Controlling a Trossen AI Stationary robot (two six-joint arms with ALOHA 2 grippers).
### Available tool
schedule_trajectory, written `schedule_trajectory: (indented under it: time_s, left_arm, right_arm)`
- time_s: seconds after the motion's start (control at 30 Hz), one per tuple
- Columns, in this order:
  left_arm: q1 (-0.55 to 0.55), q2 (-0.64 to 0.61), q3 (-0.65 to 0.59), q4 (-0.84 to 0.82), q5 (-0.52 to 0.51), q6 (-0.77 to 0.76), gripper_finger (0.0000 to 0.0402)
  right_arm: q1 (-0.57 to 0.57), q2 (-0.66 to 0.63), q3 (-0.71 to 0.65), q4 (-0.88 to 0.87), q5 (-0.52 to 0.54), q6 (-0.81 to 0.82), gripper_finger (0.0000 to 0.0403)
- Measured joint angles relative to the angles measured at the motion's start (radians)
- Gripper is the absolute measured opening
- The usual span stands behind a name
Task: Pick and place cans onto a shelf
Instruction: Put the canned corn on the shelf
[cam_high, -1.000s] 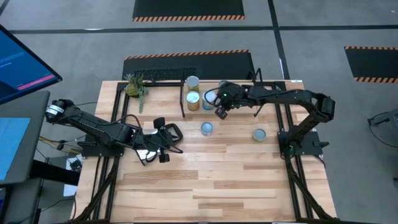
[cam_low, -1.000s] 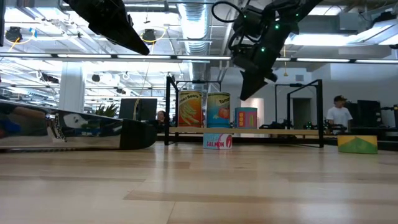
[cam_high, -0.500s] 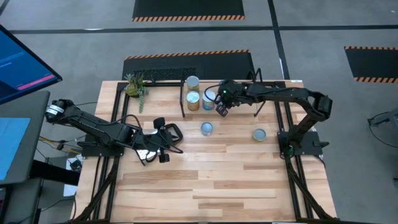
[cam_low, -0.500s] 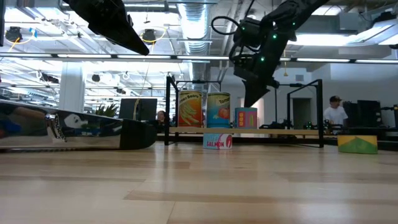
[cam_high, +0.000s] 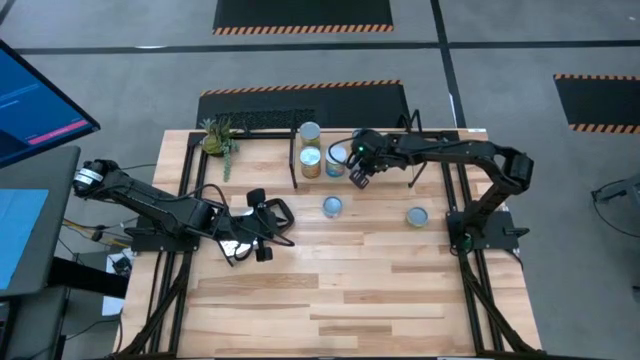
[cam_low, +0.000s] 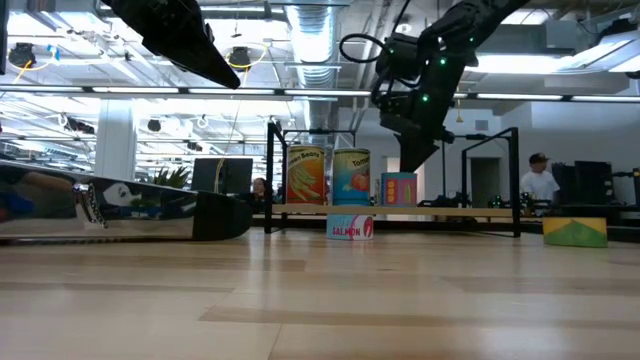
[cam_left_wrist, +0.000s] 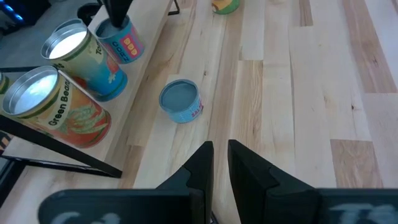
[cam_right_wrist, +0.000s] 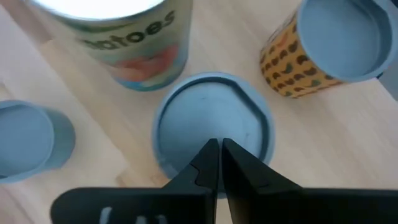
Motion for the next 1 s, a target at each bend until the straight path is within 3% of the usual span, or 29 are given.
schedule_trajectory:
  time_s: [0.53,0.83,1.0]
  left_arm:
    - [0.000,0.000,0.000,0.000,0.000,-0.016,0.0038]
    - [0.000,0.000,0.000,0.000,0.000,-0.016,0.0038]
    - [0.000,0.000,0.000,-0.005,0.000,-0.016,0.0038]
  right_arm:
    - [0.008,0.000,0.026,0.032,0.027,-0.004,0.0042]
    - [0.142,-0.002,0.226,-0.215,0.038,0.040,0.0042]
    - [0.275,-0.002,0.283,-0.376,-0.056,0.199,0.0042]
